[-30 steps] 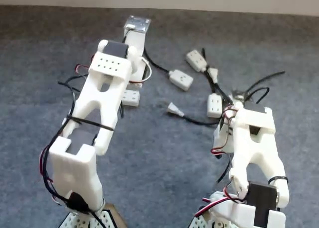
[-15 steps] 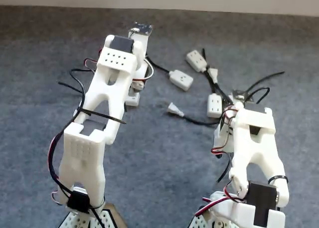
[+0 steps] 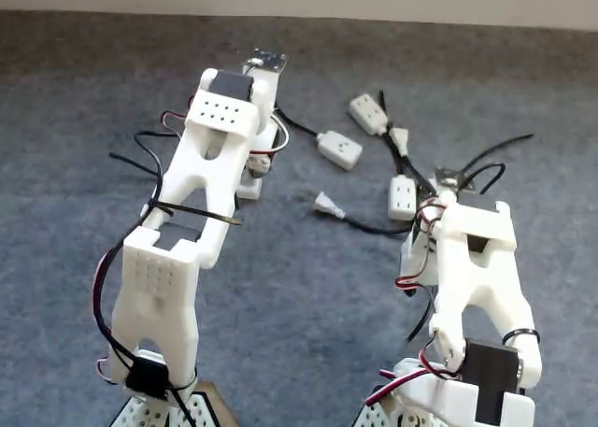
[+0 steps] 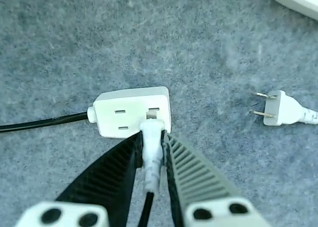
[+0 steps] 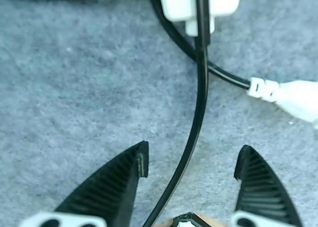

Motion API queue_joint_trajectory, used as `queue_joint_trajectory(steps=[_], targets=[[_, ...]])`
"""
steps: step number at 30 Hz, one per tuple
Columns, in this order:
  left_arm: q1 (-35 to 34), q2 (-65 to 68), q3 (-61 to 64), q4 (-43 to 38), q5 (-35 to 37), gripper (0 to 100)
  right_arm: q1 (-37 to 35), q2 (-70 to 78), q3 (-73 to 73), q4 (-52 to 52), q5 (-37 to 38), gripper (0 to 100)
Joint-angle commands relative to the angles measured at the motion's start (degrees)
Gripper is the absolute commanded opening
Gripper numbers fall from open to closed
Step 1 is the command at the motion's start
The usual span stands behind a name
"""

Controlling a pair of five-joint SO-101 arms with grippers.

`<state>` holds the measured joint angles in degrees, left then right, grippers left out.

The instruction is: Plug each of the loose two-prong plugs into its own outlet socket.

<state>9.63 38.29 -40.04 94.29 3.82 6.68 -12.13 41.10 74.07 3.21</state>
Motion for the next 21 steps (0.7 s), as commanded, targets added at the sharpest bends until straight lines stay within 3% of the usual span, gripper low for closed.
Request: queue_joint_trajectory(steps=[1,21], targets=[[2.2,-0.4,-2.3,0.4,0.4,1,0.6,-2.0,-0.1,-0.6,-0.4,27.5],[-0.9,-0.2,-2.0,-1.1,0.4,1,0.5,-1.9,-0.1,-0.6,-0.4,27.5]])
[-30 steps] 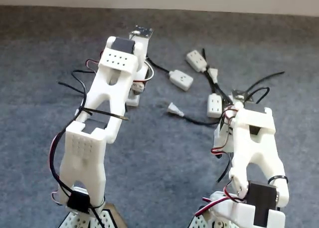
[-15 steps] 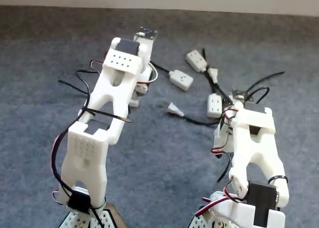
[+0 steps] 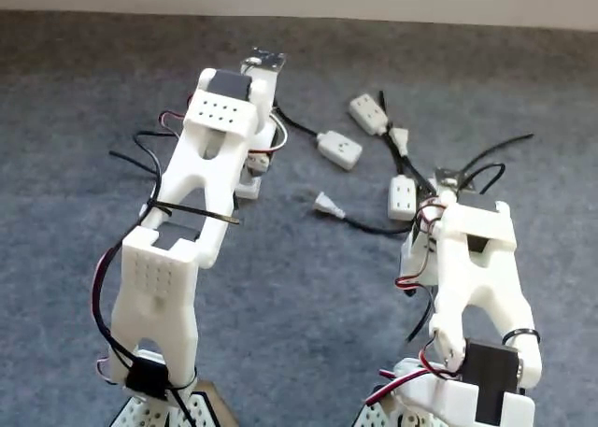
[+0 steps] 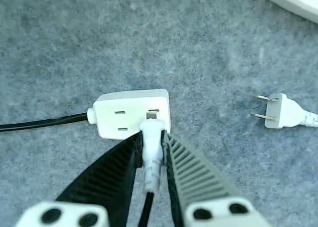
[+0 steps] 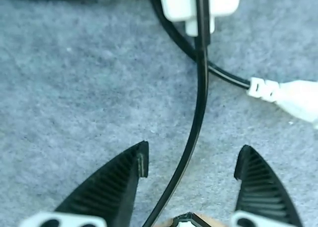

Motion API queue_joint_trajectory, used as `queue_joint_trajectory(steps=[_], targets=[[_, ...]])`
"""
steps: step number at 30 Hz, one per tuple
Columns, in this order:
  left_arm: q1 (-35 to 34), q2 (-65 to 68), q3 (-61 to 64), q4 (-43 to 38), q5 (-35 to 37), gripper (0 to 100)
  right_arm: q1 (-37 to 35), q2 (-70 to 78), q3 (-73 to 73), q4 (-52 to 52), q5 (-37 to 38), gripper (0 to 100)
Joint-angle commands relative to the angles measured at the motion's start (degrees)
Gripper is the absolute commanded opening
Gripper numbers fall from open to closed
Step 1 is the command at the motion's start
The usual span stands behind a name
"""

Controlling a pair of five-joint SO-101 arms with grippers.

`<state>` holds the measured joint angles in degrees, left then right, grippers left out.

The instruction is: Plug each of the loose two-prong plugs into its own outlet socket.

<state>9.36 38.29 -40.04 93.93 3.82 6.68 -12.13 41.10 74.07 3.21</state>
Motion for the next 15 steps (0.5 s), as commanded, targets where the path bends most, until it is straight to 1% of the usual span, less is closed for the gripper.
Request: queue_joint_trajectory(steps=[1,5,12,15], targets=[[-0.6,-0.2,-2.0,-0.8,0.4,1,0.5,-1.9,-0.1,-0.6,-0.4,27.5],[-0.5,0.0,-1.9,-0.8,0.4,1,0.5,-1.9,-0.1,-0.6,-0.4,27.5],[-0.5,6.4,-2.9,-1.1,0.4,1,0.5,-1.9,0.0,-0.6,-0.4,27.5],[-0.5,6.8,-4.8,-0.7,0.4,1,0.5,-1.9,0.0,-0.6,-0.4,27.5]])
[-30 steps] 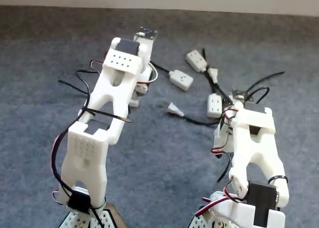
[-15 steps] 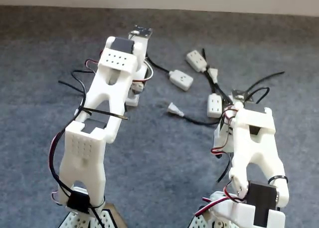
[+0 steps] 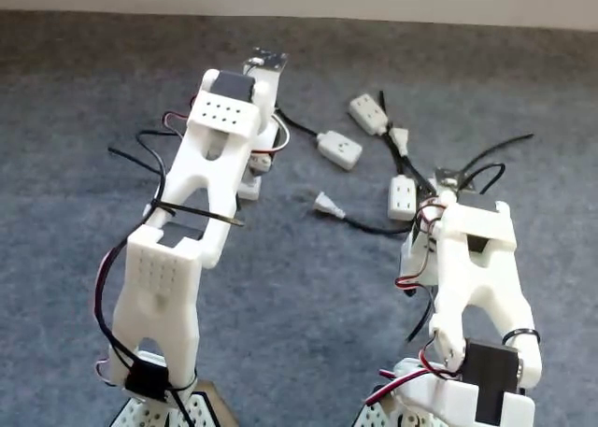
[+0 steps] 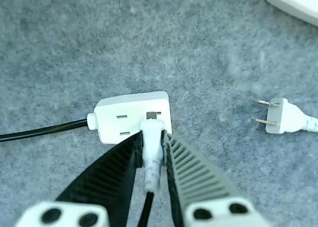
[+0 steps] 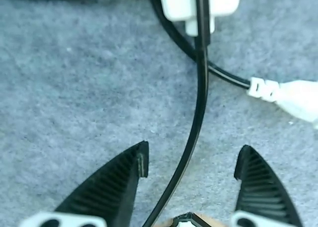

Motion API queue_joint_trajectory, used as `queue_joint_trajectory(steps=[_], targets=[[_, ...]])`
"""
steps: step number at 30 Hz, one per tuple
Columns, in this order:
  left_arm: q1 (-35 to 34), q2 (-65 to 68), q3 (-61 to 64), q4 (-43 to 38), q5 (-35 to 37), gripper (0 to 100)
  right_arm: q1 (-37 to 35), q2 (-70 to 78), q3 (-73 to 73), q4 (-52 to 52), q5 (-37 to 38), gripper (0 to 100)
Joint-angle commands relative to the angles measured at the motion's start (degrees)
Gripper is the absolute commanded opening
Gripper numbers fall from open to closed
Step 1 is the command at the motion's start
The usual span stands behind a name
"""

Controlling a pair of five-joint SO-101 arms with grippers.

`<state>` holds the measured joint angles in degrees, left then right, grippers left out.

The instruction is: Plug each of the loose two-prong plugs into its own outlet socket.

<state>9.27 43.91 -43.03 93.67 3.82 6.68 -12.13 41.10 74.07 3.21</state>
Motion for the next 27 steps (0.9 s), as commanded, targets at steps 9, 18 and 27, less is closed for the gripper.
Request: queue_joint_trajectory(steps=[9,18,27], targets=[[2.3,1.2,-4.9,4.5,0.4,1,0.5,-1.9,0.0,-0.6,-0.4,27.5],[2.4,1.1,-4.9,6.6,0.4,1,0.5,-1.9,0.0,-0.6,-0.4,27.5],[1.9,1.5,-4.6,6.4,0.4,1,0.5,-1.9,0.0,-0.6,-0.4,27.5]])
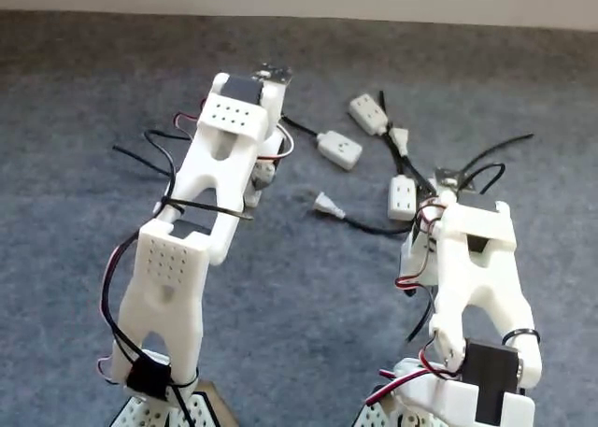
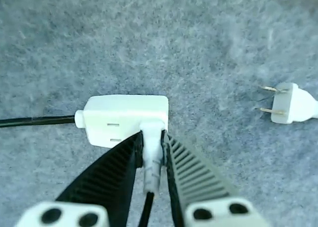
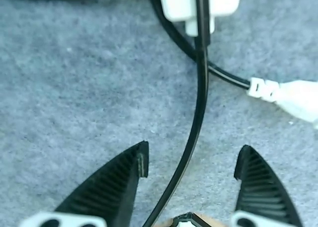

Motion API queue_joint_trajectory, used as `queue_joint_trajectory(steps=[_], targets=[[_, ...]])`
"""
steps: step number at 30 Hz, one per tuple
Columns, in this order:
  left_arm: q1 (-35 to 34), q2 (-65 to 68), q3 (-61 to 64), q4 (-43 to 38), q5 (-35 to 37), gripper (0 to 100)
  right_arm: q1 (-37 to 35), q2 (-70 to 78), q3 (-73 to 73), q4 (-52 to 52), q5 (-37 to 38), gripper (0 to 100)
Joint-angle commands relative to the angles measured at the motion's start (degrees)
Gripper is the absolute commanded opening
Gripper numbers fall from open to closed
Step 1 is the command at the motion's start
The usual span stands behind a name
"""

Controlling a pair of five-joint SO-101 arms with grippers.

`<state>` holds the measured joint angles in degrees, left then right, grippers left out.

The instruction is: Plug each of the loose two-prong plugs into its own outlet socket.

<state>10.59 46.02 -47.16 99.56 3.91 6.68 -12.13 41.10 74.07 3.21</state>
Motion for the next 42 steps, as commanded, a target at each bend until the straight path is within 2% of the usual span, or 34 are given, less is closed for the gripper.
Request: queue_joint_trajectory(steps=[1,12,19,27,36,38,42], targets=[[0.6,-0.6,-0.5,0.4,0.4,1,0.5,-1.9,0.0,-0.6,-0.4,27.5],[-2.8,9.3,-2.7,-1.4,0.1,1,0.5,-1.9,0.0,-0.4,-0.4,27.5],[-2.2,9.1,-8.9,1.4,0.2,20,0.5,-1.9,0.0,-0.3,-0.4,27.5],[-2.3,0.0,-10.9,1.5,0.2,26,0.4,-1.9,0.0,-0.5,-0.3,27.5],[-7.5,-2.9,-6.4,1.3,-0.3,31,0.3,-1.9,0.0,-0.6,-0.2,27.5],[-7.6,-2.2,-6.6,1.3,-3.8,34,0.3,-1.9,0.0,-0.6,-0.2,27.5],[-6.2,0.6,-6.7,1.2,-22.3,34,0.3,-1.9,1.5,-1.1,-0.1,27.5]])
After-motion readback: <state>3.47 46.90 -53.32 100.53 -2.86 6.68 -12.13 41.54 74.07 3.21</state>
